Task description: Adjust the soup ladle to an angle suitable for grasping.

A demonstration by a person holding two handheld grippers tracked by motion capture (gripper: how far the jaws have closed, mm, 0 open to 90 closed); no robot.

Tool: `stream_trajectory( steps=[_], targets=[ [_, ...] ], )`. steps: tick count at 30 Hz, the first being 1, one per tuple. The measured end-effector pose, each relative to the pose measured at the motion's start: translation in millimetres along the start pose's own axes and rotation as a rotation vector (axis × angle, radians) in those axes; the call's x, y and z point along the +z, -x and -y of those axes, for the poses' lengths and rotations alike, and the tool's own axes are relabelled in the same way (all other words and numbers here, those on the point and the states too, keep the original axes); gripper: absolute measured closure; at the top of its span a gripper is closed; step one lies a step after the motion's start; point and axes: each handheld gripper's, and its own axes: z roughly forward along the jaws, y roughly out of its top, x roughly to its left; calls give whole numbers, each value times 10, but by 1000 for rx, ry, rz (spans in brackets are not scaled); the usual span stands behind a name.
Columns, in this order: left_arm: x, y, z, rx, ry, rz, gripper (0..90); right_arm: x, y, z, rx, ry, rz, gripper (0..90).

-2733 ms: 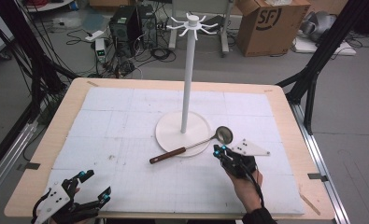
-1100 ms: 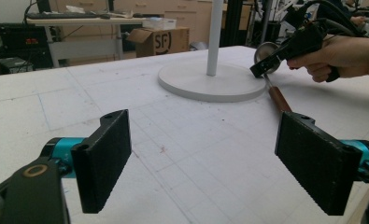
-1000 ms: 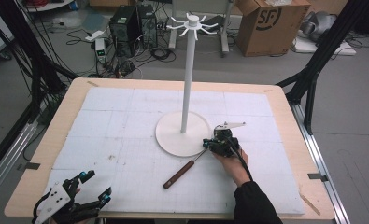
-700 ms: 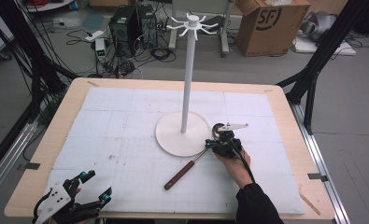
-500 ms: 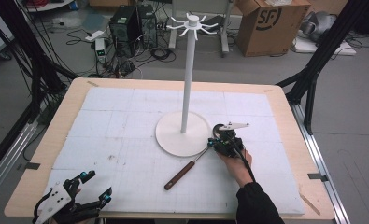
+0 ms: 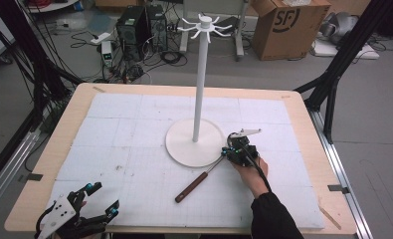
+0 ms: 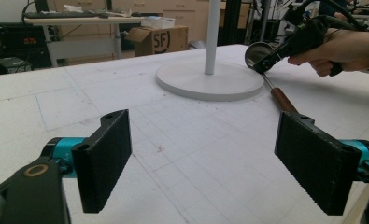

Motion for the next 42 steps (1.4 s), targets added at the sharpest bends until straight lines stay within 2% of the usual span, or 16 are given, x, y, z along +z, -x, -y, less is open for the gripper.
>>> stream_trajectory(
  steps=[9,10,16,30,42],
  targets=[
    [-6,-3,-1,0,1,1,193,-52,-9,21,2,-25,10,899],
    [-5,-1,-1,-1,2,1,194,-81,-15,31,1,-41,15,899],
    [1,6,-2,-3,2,2,194,-160,-10,101,-1,-52,12,899],
    [15,23,-9,6,4,10,194,-426,24,423,29,-18,-8,899],
    [34,32,-12,10,3,18,193,-530,22,560,44,5,-20,899]
  ],
)
